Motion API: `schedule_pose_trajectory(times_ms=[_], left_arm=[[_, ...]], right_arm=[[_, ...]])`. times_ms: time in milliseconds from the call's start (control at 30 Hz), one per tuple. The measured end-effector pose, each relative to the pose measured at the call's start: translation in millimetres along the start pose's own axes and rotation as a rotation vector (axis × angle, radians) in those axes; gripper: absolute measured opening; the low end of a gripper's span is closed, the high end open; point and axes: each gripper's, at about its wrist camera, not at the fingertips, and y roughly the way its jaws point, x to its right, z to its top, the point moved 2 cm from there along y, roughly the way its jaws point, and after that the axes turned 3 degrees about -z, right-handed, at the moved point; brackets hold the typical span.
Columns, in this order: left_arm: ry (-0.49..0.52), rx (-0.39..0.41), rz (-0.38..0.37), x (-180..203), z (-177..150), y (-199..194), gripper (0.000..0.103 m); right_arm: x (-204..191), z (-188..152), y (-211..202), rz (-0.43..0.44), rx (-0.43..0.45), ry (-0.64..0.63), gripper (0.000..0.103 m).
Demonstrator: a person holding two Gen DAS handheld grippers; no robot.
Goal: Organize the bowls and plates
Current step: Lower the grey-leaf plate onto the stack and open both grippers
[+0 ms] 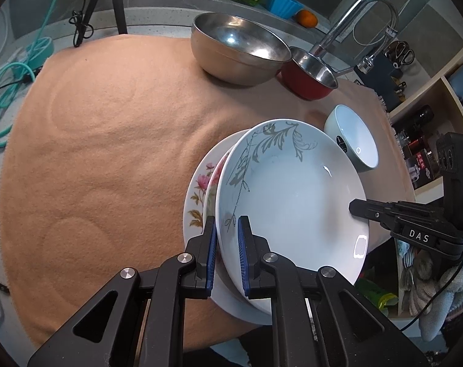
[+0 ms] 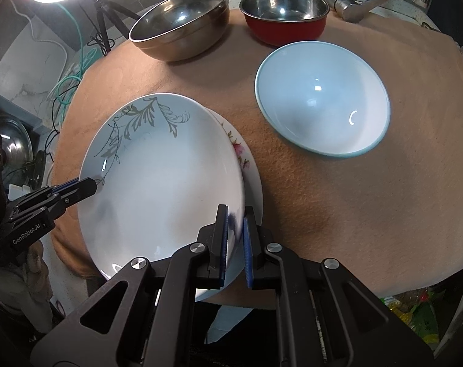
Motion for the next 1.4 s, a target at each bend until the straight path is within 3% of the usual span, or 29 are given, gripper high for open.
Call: schedule_pose_trajectory(times_ms=[867,1400], left_arm=[[0.076,-0.007,0.087,8,2,3,0.011],[0.077,-0.008,0.091,6,1,2,0.011]], right_arm=[[-13,1,6,-0.069,-0.006,-0.086,0.013],[-15,2,8,-0.068,-0.010,-0.096,0.019]])
